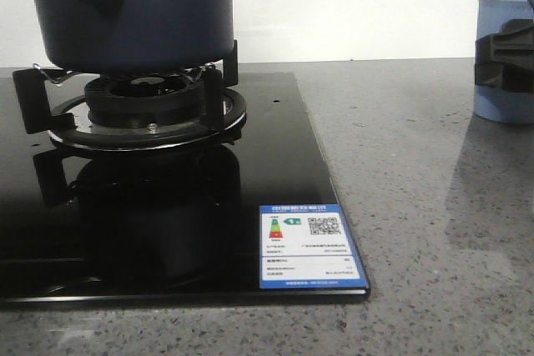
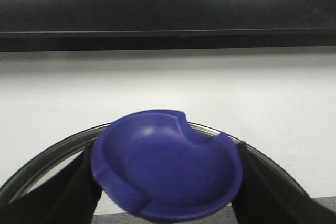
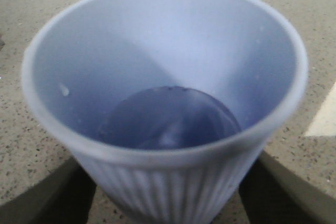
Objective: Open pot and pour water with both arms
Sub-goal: 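Grasp the light blue cup with the right gripper and lift it, then tilt the held cup over the open pot to pour water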
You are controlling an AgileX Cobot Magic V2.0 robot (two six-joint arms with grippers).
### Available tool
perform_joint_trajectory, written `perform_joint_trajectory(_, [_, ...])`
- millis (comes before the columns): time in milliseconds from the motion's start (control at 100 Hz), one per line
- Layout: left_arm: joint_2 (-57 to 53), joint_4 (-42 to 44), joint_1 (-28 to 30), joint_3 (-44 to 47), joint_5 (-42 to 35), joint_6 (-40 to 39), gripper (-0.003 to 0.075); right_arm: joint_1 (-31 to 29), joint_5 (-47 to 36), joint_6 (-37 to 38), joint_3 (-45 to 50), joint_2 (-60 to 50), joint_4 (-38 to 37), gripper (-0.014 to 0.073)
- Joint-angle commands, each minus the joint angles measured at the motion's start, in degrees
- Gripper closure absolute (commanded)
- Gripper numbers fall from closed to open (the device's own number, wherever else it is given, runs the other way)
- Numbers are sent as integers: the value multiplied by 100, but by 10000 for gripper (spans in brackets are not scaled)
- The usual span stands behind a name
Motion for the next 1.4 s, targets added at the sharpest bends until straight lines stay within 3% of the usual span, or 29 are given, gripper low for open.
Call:
perform_joint_trajectory(0, [-180, 81, -19, -198, -164, -13, 321, -59, -445, -59, -178, -109, -48, 262])
perform_joint_trajectory(330, [-180, -204, 357, -104, -112, -13, 321, -23, -305, -59, -178, -243, -549, 262])
perform_joint_trajectory(510, [-180, -310, 827, -53, 486, -13, 321, 83, -215, -59, -232, -627, -945, 262])
perform_joint_trajectory(830, [-180, -322, 1077, -53, 769, -13, 321, 429, 2210, -59, -1949, -813, -1490, 262])
perform_joint_trajectory(1130, [-180, -284, 1126, -53, 766, -13, 321, 1053, 3861, -59, -3826, -396, -2265, 262])
perform_joint_trajectory(1390, [-180, -284, 1174, -53, 786, -13, 321, 1627, 4656, -59, -5092, 228, -3097, 262])
